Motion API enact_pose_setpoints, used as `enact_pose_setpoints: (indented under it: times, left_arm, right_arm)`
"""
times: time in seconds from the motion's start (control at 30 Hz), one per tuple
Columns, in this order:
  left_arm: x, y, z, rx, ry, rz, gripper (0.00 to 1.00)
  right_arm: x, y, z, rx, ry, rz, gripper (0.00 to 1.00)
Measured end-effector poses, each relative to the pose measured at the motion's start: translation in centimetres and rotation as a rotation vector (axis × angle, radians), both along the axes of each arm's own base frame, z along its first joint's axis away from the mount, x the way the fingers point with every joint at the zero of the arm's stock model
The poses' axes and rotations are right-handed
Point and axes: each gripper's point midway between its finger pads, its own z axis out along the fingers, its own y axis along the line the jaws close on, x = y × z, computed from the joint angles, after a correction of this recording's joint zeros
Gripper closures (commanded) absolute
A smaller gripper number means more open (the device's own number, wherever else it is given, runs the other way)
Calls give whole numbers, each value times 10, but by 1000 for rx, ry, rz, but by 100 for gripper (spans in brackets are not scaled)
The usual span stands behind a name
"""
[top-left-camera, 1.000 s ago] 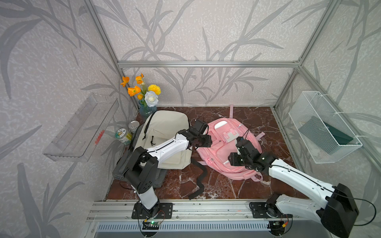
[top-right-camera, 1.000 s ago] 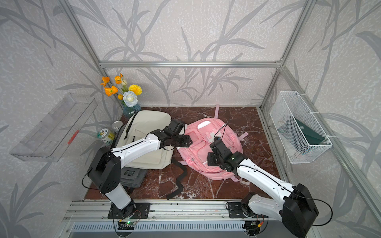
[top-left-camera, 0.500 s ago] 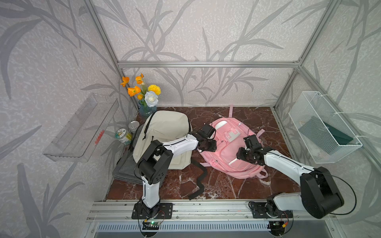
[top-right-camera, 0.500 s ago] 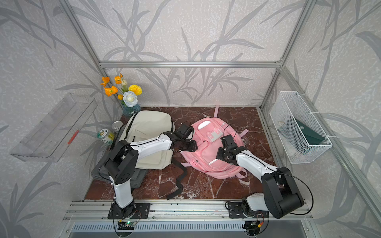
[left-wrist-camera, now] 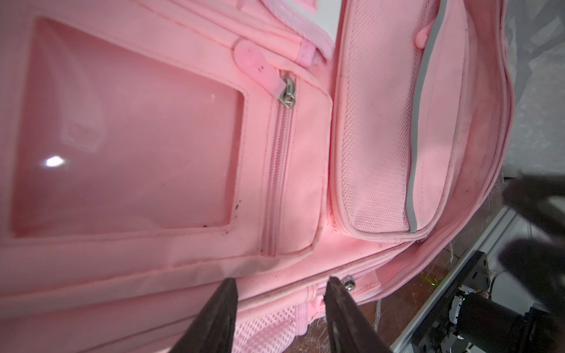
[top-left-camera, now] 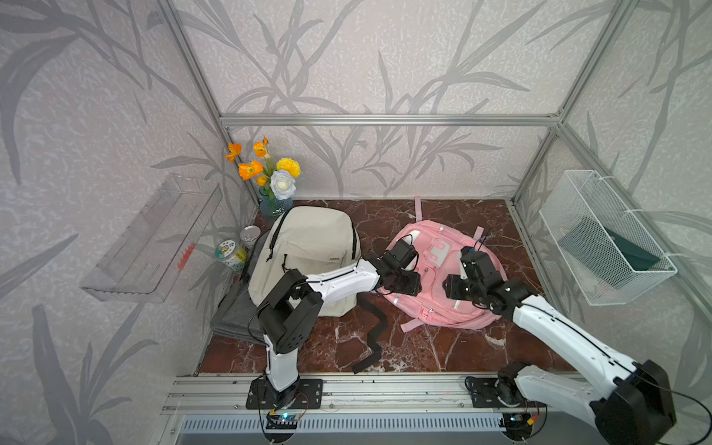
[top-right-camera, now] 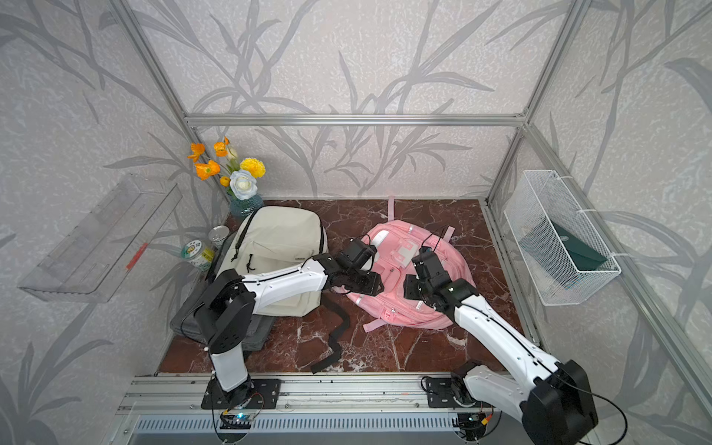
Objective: Zip up the backpack
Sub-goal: Zip the zipper on the backpack.
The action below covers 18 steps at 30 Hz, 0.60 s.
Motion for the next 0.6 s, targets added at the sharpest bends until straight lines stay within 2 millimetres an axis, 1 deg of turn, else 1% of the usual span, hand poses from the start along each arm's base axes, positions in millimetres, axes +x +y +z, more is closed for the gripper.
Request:
enact_pose_setpoints:
  times: [0.03, 0.07, 0.13, 0.17, 0.23, 0.3, 0.37, 0.53, 0.6]
  left_arm:
    - [3, 3, 5, -6, -5, 9, 52]
    - [6, 6, 9, -15, -11, 19, 52]
    - [12, 11, 13, -26, -18, 36, 52]
    - [14, 14, 12, -26, -17, 45, 52]
    - [16, 21, 6, -16, -12, 56, 51]
    - [17, 27, -2, 0, -1, 66, 50]
    - [17, 29, -9, 5, 3, 67, 50]
    - [18, 27, -16, -8, -6, 66, 51]
    - [18, 26, -19, -17, -9, 69, 52]
  right_arm:
    - [-10, 10, -1, 5, 2, 28, 52]
    - [-21, 18, -7, 0, 21, 47, 52]
    - [-37, 28, -22, -28, 65, 75, 52]
    - [-45, 32, -33, -49, 95, 87, 52]
    - [-52, 34, -50, -86, 142, 83, 52]
    - [-54, 33, -66, -117, 181, 62, 52]
    - [-55, 31, -79, -137, 209, 41, 54]
    - [-50, 36, -94, -142, 232, 11, 61]
    - [-48, 39, -98, -139, 235, 9, 61]
